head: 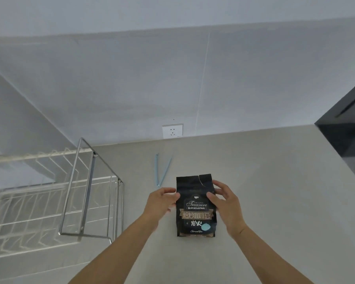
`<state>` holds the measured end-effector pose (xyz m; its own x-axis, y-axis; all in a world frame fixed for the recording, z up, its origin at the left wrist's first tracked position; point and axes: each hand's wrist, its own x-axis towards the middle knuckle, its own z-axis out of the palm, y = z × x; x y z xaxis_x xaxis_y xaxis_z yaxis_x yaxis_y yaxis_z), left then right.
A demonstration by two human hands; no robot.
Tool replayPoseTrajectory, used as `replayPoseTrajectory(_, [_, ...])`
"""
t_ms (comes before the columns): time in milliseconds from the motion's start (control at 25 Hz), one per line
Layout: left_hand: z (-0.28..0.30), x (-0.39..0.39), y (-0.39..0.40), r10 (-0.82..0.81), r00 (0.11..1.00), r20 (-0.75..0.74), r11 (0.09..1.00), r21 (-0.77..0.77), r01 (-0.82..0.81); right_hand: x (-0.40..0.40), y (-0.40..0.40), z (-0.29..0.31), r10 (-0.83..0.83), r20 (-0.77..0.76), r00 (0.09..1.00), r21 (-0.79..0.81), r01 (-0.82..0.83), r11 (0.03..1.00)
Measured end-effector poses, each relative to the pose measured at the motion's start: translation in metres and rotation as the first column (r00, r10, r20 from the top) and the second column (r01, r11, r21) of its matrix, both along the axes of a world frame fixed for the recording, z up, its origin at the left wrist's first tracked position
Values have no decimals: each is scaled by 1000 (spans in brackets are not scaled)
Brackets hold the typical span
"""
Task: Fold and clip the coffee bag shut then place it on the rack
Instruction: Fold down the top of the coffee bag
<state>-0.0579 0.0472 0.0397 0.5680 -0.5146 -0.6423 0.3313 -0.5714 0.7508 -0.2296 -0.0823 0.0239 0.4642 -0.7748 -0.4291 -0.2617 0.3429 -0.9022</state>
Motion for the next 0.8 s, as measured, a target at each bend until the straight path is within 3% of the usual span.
replayPoseTrajectory(400, [15,-66,83,-5,961,275,980,-189,59,-56,68,19,95,-45,994,-182,-102,978])
replayPoseTrajectory(800, [-1,-94,151,-40,929,367,987,-129,94,-90,121,8,217,-116,969,-188,-236,953])
